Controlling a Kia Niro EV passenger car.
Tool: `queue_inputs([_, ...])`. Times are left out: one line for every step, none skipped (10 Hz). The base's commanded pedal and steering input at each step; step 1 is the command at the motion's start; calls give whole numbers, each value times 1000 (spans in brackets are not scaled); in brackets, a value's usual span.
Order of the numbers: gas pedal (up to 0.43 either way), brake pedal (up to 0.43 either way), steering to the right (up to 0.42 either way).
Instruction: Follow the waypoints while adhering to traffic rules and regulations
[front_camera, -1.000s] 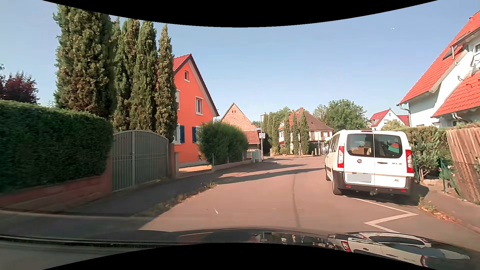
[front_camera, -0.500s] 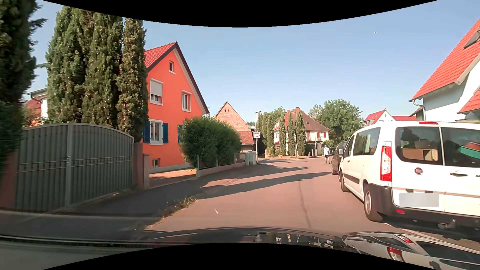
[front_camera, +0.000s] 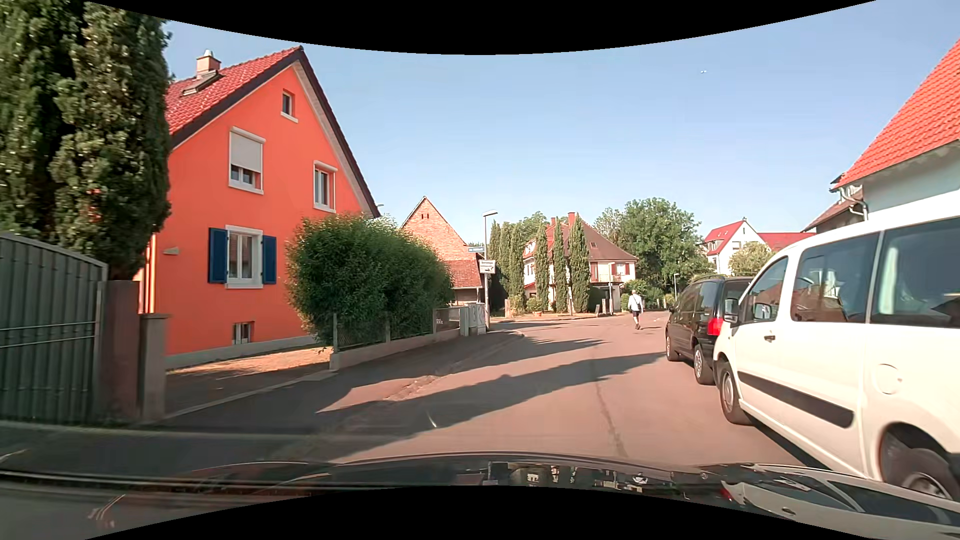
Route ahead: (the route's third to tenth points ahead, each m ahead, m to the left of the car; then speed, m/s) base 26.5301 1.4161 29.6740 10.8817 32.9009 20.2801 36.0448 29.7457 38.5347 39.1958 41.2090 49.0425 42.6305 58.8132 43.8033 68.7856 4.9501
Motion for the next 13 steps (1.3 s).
queue_inputs([59,0,111])
queue_inputs([47,0,117])
queue_inputs([28,0,120])
queue_inputs([0,0,121])
queue_inputs([0,0,121])
queue_inputs([0,0,120])
queue_inputs([0,0,119])
queue_inputs([0,0,119])
queue_inputs([0,0,118])
queue_inputs([0,0,118])
queue_inputs([0,0,117])
queue_inputs([0,0,116])
queue_inputs([0,0,116])
